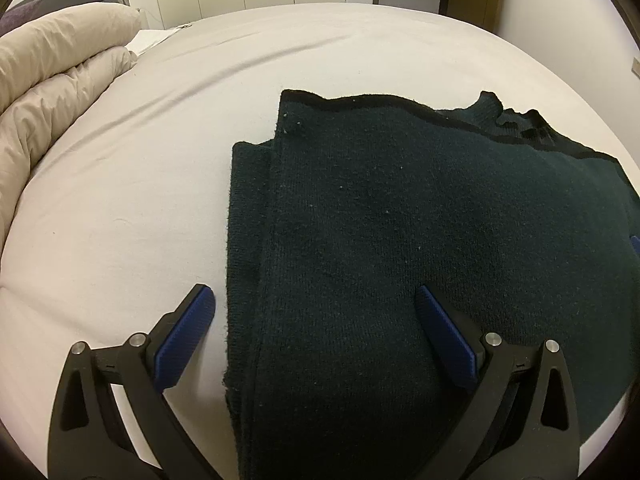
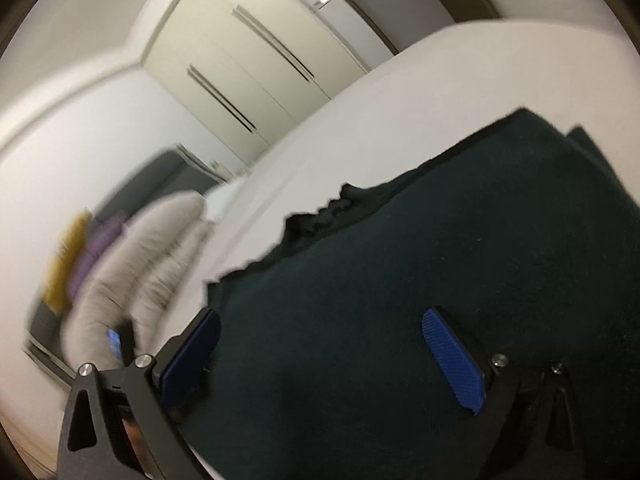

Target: Fold small clothes

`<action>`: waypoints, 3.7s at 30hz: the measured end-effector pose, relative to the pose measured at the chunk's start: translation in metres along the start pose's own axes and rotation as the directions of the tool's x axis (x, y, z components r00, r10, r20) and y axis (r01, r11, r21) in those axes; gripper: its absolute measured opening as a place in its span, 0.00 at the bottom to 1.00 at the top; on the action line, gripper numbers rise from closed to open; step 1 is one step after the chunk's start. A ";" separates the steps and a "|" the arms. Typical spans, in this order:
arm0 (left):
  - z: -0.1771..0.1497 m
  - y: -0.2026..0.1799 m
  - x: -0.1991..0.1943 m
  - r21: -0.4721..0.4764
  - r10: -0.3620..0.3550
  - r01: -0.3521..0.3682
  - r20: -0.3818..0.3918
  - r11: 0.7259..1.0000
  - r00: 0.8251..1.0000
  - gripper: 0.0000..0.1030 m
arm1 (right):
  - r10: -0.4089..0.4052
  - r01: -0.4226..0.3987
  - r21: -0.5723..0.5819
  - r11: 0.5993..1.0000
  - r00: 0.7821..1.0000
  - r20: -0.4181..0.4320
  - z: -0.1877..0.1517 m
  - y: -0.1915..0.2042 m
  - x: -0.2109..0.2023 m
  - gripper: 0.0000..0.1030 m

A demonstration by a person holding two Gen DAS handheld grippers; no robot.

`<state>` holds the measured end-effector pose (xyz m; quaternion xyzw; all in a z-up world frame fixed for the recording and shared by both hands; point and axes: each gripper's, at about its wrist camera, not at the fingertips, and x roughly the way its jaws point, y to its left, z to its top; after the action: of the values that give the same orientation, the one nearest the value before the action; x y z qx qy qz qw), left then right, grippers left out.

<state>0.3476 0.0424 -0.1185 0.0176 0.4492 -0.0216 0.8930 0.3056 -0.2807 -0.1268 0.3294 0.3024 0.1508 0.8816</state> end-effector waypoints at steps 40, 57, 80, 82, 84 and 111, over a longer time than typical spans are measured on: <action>-0.005 0.004 -0.005 -0.002 0.007 -0.007 0.035 1.000 0.999 1.00 | -0.482 0.438 -0.375 0.817 0.876 -0.028 -0.020 0.050 0.049 1.00; -0.005 0.004 -0.006 -0.002 0.006 -0.006 0.041 1.000 0.999 1.00 | -0.482 0.437 -0.376 0.817 0.876 -0.029 -0.020 0.050 0.048 1.00; -0.005 0.003 -0.006 -0.003 0.007 -0.007 0.042 1.000 0.999 1.00 | -0.481 0.436 -0.378 0.817 0.876 -0.029 -0.020 0.049 0.048 1.00; -0.005 0.003 -0.006 -0.003 0.007 -0.007 0.042 1.000 0.999 1.00 | -0.481 0.436 -0.378 0.817 0.876 -0.029 -0.020 0.049 0.048 1.00; -0.005 0.003 -0.006 -0.003 0.007 -0.007 0.042 1.000 0.999 1.00 | -0.481 0.436 -0.378 0.817 0.876 -0.030 -0.020 0.050 0.048 1.00; -0.005 0.005 -0.007 -0.003 0.006 -0.006 0.042 1.000 0.999 1.00 | -0.481 0.435 -0.380 0.816 0.876 -0.030 -0.020 0.049 0.048 1.00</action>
<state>0.3395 0.0474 -0.1160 0.0174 0.4303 -0.0186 0.9023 0.3267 -0.2126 -0.1262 0.0688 0.3942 0.0070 0.9164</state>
